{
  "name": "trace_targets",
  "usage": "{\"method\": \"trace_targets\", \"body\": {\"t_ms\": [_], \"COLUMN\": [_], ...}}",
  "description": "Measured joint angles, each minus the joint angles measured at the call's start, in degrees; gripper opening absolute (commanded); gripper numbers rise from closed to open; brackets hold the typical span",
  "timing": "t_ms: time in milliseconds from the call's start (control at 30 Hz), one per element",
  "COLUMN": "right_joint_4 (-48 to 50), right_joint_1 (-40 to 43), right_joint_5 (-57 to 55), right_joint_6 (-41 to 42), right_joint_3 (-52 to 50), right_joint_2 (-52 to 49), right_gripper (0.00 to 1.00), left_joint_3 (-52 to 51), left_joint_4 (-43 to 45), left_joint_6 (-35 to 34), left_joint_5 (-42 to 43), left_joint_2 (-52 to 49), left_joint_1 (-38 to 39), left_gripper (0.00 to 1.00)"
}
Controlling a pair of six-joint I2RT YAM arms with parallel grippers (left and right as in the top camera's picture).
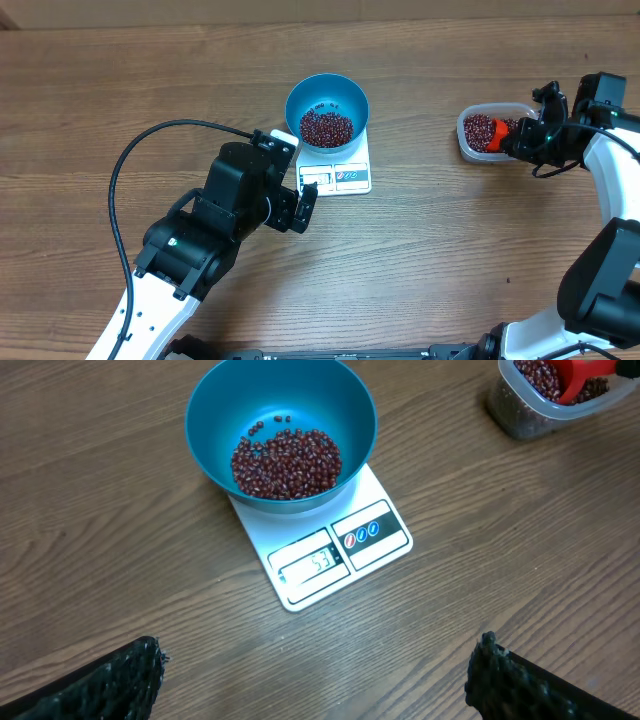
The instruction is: Scoop item into bowl and weigh 150g on scale
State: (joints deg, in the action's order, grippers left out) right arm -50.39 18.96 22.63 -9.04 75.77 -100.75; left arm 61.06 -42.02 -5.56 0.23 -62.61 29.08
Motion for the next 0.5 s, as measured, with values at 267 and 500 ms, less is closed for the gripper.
{"method": "trace_targets", "body": {"t_ms": [267, 500], "right_joint_4": [0.15, 0.2], "right_joint_1": [0.13, 0.13], "right_joint_5": [2.25, 3.08], "right_joint_6": [-0.07, -0.02], "right_joint_3": [0.0, 0.0], "right_joint_2": [-1.16, -1.25], "right_gripper": [0.04, 0.04], "left_joint_3": [0.0, 0.0], "left_joint_4": [0.0, 0.0], "left_joint_6": [0.0, 0.0], "left_joint_5": [0.0, 0.0], "left_joint_2": [0.0, 0.0], "left_joint_1": [0.0, 0.0], "left_gripper": [1.0, 1.0]}}
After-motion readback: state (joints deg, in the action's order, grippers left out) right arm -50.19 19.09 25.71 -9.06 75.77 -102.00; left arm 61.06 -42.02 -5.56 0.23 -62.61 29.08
